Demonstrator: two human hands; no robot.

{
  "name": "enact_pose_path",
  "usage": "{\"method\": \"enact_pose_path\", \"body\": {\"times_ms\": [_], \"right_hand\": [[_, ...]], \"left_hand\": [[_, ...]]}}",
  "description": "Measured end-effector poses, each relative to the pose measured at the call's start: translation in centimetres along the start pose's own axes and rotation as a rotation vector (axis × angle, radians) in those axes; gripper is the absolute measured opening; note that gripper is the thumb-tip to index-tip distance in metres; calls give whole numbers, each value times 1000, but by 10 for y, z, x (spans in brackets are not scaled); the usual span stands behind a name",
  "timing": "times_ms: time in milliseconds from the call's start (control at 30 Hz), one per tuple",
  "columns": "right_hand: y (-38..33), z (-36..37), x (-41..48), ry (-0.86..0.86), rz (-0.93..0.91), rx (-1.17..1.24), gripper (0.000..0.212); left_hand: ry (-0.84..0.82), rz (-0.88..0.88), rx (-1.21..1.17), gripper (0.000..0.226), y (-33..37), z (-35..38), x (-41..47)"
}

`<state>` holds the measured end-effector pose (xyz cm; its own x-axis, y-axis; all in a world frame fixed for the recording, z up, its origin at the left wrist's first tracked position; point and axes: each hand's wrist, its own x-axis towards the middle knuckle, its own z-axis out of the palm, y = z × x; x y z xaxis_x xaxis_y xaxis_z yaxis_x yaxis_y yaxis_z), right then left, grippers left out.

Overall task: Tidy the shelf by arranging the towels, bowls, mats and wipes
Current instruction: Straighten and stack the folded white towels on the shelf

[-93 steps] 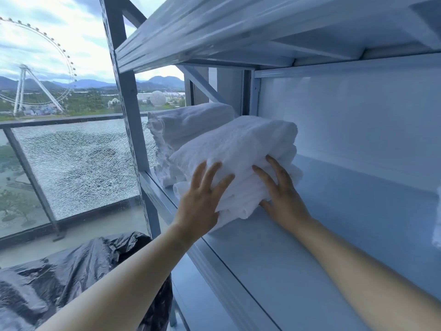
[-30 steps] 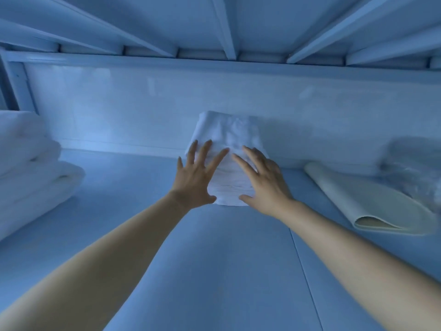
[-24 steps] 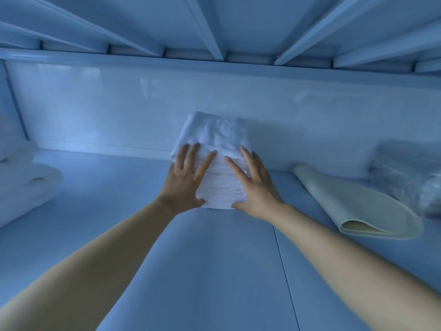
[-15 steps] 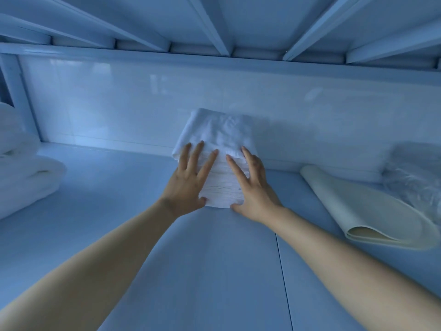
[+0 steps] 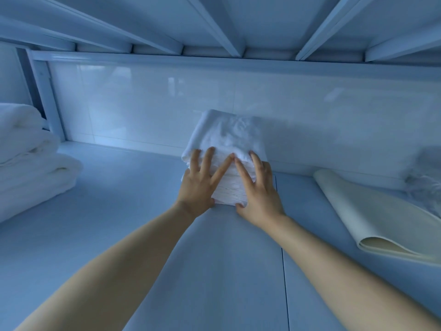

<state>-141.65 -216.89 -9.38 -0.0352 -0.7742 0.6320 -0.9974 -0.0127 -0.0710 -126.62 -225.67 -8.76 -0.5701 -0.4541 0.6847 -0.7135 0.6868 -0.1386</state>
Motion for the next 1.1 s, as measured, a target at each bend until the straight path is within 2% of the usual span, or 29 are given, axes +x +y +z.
{"method": "enact_pose_path", "body": {"times_ms": [267,433,633,933,1100], "right_hand": [[-10,-9,-10,18,6,-6,107],[-36,-19,-21,16,-10,-32,109],[-93,-37,-39,20,-75,-9,115],[-197,-42,-61,40,-161,97,109],[-252,-40,-64,-4,-257,214,113]], "left_hand": [[78,33,63,120,-4,-15,-9],[86,27,38,116,-16,-33,-31],[59,33,-4,115,-48,-67,-73],[63,27,47,111,-114,-133,-153],[19,-52,167,124,-156,-162,-193]]}}
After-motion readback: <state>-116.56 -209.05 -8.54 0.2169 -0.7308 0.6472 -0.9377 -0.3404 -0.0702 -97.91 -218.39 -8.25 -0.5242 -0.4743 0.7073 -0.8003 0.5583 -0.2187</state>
